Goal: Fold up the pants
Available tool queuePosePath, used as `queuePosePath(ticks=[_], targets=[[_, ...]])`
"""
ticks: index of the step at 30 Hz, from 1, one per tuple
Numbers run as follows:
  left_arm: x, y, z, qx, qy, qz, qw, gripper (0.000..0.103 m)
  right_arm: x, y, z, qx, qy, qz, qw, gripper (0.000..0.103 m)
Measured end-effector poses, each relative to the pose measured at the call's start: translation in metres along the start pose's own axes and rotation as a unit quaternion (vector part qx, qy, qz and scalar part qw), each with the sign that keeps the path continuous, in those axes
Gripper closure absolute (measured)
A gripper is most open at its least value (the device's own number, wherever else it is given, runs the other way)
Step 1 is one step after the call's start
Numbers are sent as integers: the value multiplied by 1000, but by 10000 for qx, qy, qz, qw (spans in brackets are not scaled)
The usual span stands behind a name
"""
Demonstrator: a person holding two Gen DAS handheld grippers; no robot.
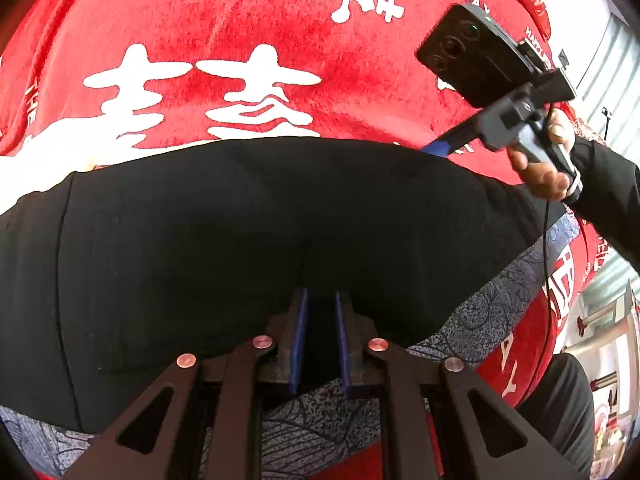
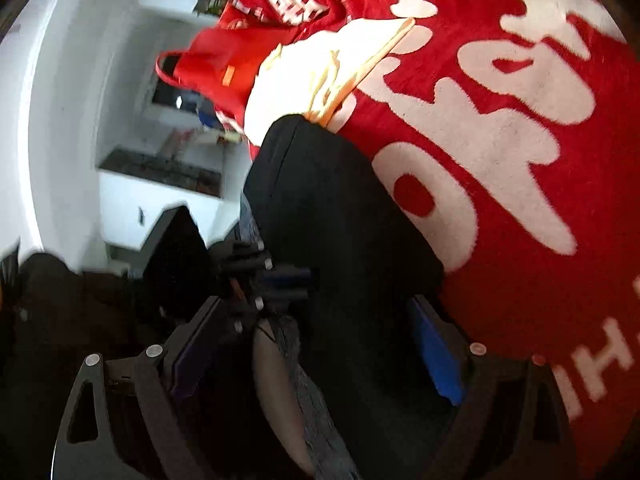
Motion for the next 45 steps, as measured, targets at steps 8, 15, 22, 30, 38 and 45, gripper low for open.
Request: queuePosePath(ticks=[8, 15, 22, 30, 38, 45], targets=[[4, 0, 1, 15, 94, -146, 9998, 88, -14, 23, 29, -643, 26, -275, 9975, 10], [71, -6, 31, -125, -392, 52, 9991, 88, -38, 26, 29, -256, 120, -307, 9991, 7], [12, -24, 29, -64, -491, -320, 9983, 86, -27, 22, 14, -132, 618, -168, 9979, 8], [8, -22, 25, -148, -365, -313, 9987, 86, -42, 17, 12, -180, 669, -528, 9962, 7], [6, -18, 27, -113, -355, -319, 9988, 86, 4, -5, 39, -279, 247, -215, 9991, 7], [4, -17, 27, -3, -265, -273, 9993, 86, 10, -22, 14, 684, 124, 6, 9976, 3]])
Point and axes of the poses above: each gripper's, at about its wrist camera, not at the fingertips, and y roughly against the way its jaws point, z to its right, x to its top, the point moved 8 cm from there along -y, roughly the way its jaws point, and after that the axes turned 7 degrees about -y, right-handed, at the moved point
